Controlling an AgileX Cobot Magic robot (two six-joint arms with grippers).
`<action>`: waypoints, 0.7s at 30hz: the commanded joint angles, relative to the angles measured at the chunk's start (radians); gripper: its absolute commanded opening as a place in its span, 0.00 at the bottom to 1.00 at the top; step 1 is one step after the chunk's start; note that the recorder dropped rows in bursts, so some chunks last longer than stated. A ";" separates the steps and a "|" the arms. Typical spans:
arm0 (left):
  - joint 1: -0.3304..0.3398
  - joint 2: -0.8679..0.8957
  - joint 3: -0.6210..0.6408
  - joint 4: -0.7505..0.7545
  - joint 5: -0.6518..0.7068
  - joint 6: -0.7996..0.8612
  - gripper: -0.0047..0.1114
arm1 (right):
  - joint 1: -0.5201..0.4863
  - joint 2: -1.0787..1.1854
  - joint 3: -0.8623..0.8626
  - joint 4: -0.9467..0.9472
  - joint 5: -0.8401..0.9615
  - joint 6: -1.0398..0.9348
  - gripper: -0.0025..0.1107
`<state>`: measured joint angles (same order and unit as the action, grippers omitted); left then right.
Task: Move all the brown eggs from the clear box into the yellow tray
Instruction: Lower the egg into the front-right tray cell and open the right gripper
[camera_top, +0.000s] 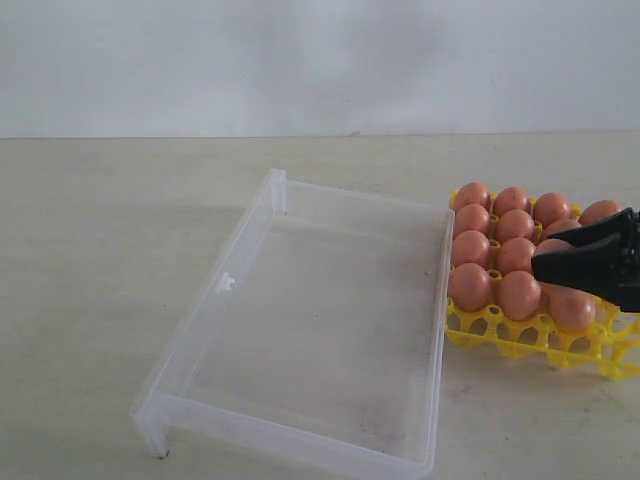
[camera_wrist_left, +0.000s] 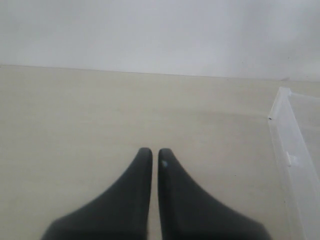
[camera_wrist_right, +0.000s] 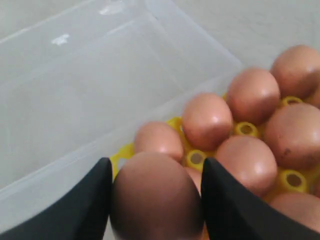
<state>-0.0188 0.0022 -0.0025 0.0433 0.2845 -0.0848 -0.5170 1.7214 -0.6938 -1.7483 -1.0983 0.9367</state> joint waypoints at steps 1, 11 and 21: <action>-0.002 -0.002 0.003 -0.003 -0.007 0.002 0.08 | -0.051 -0.003 0.007 0.004 -0.106 -0.066 0.02; -0.002 -0.002 0.003 -0.003 -0.007 0.002 0.08 | -0.290 -0.001 0.038 0.089 -0.123 -0.057 0.02; -0.002 -0.002 0.003 -0.003 -0.007 0.002 0.08 | -0.251 -0.001 0.124 0.058 0.076 -0.110 0.02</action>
<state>-0.0188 0.0022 -0.0025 0.0433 0.2845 -0.0848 -0.7694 1.7214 -0.5772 -1.6908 -1.0602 0.8378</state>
